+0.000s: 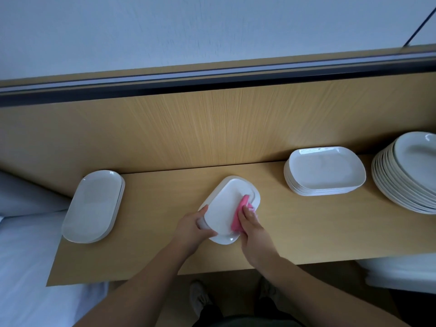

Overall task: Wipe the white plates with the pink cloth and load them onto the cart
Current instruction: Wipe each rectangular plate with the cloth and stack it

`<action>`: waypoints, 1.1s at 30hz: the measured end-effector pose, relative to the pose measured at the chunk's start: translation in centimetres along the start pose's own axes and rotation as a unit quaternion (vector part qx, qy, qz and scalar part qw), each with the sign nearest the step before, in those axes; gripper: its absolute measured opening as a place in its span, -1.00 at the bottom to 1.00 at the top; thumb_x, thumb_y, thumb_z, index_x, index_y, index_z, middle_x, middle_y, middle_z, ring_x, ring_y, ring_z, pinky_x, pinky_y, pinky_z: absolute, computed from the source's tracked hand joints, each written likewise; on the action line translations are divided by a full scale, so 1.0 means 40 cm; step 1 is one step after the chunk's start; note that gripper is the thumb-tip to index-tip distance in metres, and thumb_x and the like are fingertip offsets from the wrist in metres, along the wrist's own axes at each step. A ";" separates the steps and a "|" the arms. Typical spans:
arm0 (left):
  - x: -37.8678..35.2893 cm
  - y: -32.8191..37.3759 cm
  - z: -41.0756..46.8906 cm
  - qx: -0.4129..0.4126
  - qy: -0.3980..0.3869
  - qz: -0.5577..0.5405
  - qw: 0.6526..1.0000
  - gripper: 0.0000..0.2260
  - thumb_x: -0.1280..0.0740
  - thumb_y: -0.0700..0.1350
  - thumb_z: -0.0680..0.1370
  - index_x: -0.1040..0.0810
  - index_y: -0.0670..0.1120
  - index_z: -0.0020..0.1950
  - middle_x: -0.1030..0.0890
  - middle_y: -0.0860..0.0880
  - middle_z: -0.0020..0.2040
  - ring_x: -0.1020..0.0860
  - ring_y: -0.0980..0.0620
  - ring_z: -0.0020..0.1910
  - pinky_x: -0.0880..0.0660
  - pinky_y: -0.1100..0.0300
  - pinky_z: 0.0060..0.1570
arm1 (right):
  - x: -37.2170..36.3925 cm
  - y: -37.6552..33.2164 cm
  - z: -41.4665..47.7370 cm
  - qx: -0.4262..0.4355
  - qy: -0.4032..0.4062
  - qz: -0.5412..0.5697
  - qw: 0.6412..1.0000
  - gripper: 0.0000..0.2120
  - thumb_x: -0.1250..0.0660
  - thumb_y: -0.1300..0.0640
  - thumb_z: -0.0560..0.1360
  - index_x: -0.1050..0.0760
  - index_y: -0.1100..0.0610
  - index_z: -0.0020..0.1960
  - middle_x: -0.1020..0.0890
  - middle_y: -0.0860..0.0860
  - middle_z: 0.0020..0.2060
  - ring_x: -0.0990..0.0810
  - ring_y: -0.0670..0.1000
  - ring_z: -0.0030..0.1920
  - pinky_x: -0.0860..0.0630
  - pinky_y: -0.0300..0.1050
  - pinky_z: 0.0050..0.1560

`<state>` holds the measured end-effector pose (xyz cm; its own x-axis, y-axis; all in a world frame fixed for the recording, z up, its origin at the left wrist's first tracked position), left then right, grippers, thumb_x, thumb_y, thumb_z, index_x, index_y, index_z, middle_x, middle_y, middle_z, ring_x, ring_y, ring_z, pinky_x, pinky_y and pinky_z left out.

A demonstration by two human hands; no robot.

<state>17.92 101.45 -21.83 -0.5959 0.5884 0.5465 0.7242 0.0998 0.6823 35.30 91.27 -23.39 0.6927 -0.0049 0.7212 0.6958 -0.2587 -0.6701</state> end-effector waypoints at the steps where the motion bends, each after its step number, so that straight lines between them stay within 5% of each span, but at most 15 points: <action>1: -0.003 0.002 0.002 -0.002 0.003 0.004 1.000 -0.27 -0.54 -0.08 0.36 -0.34 0.01 0.48 -0.47 -0.01 0.28 -0.43 -0.01 0.22 -0.49 0.11 0.16 | -0.009 -0.012 -0.012 0.011 0.000 -0.019 1.000 -0.42 -0.17 0.27 0.62 0.03 0.21 0.56 0.13 -0.09 0.46 0.15 -0.06 0.48 0.13 -0.28 0.45; 4: -0.004 0.003 0.008 0.000 -0.002 0.004 1.000 -0.27 -0.53 -0.11 0.38 -0.30 -0.01 0.50 -0.46 -0.04 0.30 -0.43 -0.02 0.22 -0.50 0.11 0.15 | -0.039 -0.021 -0.046 0.064 -0.007 -0.046 0.997 -0.31 -0.50 0.31 0.38 -0.31 0.30 0.44 -0.22 0.07 0.44 -0.31 0.19 0.40 -0.42 0.05 0.26; 7: 0.001 0.003 0.014 -0.002 -0.009 0.005 1.000 -0.27 -0.53 -0.11 0.38 -0.31 0.00 0.50 -0.45 -0.02 0.30 -0.43 -0.02 0.22 -0.51 0.13 0.12 | -0.031 -0.004 -0.063 0.119 -0.040 -0.108 0.986 -0.31 -0.59 0.24 0.28 -0.44 0.22 0.37 -0.47 0.12 0.36 -0.52 0.20 0.28 -0.55 0.03 0.13; 13: 0.021 0.016 0.013 -0.011 -0.028 -0.037 0.999 -0.32 -0.54 -0.16 0.36 -0.40 -0.03 0.44 -0.49 0.00 0.28 -0.45 -0.03 0.25 -0.50 -0.04 0.23 | 0.069 -0.027 0.003 0.176 -0.069 -0.151 0.970 -0.38 -0.23 0.34 0.55 -0.12 0.13 0.55 -0.10 0.02 0.54 -0.04 0.09 0.54 -0.21 0.04 0.46; 20: 0.019 0.010 0.031 -0.024 -0.053 -0.056 0.997 -0.29 -0.54 0.09 0.20 -0.52 -0.01 0.33 -0.61 0.07 0.14 -0.56 0.03 0.16 -0.57 -0.05 0.12 | 0.043 -0.010 0.053 0.277 -0.161 -0.282 0.905 -0.30 -0.35 0.29 0.48 -0.14 0.14 0.54 -0.06 0.14 0.55 0.03 0.24 0.54 0.03 0.16 0.49; 27: 0.030 0.024 0.024 -0.026 -0.047 -0.051 0.997 -0.31 -0.56 -0.20 0.31 -0.45 -0.04 0.41 -0.51 0.09 0.26 -0.46 0.08 0.23 -0.51 0.11 0.19 | 0.126 0.078 0.118 0.205 -0.202 -0.260 0.921 -0.34 -0.13 0.34 0.58 0.03 -0.01 0.58 0.18 -0.10 0.54 0.21 0.04 0.56 -0.05 0.01 0.53; 33: 0.033 0.024 0.030 -0.019 -0.052 -0.052 0.997 -0.28 -0.56 -0.24 0.32 -0.41 -0.03 0.44 -0.45 0.08 0.32 -0.41 0.06 0.27 -0.48 0.15 0.21 | 0.169 0.075 0.143 0.134 -0.173 -0.241 0.946 -0.37 -0.06 0.35 0.58 -0.02 -0.02 0.57 0.22 -0.19 0.46 0.14 -0.03 0.56 -0.20 -0.04 0.47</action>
<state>18.24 103.30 -21.04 -0.6259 0.6571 0.4201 0.6461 0.1351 0.7512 43.15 95.99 -21.54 0.2721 0.3801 0.8840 0.9372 0.1035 -0.3330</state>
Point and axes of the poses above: each hand's wrist, its own z-axis towards the middle knuckle, its own x-axis out of the back of the hand, y = z × x, the point moved 1 cm from there along z, towards the middle knuckle
